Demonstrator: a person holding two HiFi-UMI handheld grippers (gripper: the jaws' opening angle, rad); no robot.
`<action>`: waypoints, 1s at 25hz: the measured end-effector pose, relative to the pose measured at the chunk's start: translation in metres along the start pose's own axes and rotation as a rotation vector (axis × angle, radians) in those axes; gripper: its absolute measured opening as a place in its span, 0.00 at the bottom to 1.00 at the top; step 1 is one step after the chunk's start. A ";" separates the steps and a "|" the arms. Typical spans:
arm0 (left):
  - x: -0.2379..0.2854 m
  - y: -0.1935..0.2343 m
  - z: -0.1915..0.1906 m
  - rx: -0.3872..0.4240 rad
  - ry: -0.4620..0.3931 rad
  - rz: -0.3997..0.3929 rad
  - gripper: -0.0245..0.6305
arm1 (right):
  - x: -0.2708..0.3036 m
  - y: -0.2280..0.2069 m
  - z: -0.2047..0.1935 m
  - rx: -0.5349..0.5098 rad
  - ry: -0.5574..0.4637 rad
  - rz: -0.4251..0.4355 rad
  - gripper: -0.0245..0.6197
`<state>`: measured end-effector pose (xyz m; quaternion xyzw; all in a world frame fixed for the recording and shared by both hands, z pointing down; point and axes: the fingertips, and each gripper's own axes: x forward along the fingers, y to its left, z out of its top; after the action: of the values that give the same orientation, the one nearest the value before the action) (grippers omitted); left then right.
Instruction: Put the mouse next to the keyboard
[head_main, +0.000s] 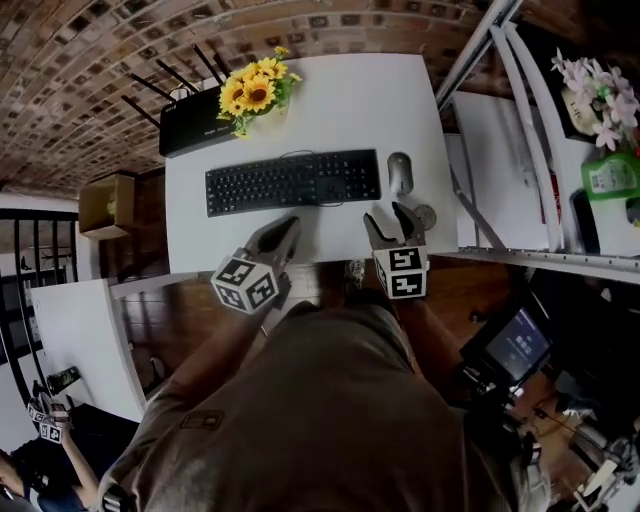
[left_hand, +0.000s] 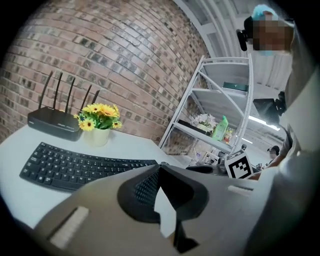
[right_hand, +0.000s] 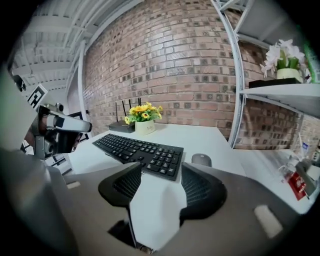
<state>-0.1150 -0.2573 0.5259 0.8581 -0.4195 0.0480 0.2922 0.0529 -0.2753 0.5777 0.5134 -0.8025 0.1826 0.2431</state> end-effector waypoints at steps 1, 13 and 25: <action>-0.011 0.000 -0.003 0.002 -0.007 0.000 0.03 | -0.008 0.010 -0.002 0.002 -0.004 -0.003 0.45; -0.148 -0.003 -0.044 0.023 -0.082 -0.020 0.03 | -0.099 0.152 -0.019 -0.002 -0.079 0.021 0.34; -0.191 -0.021 -0.058 0.049 -0.120 0.016 0.03 | -0.147 0.211 -0.010 -0.048 -0.151 0.154 0.20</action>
<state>-0.2123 -0.0837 0.5013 0.8631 -0.4416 0.0092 0.2450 -0.0850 -0.0761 0.4914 0.4564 -0.8598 0.1423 0.1793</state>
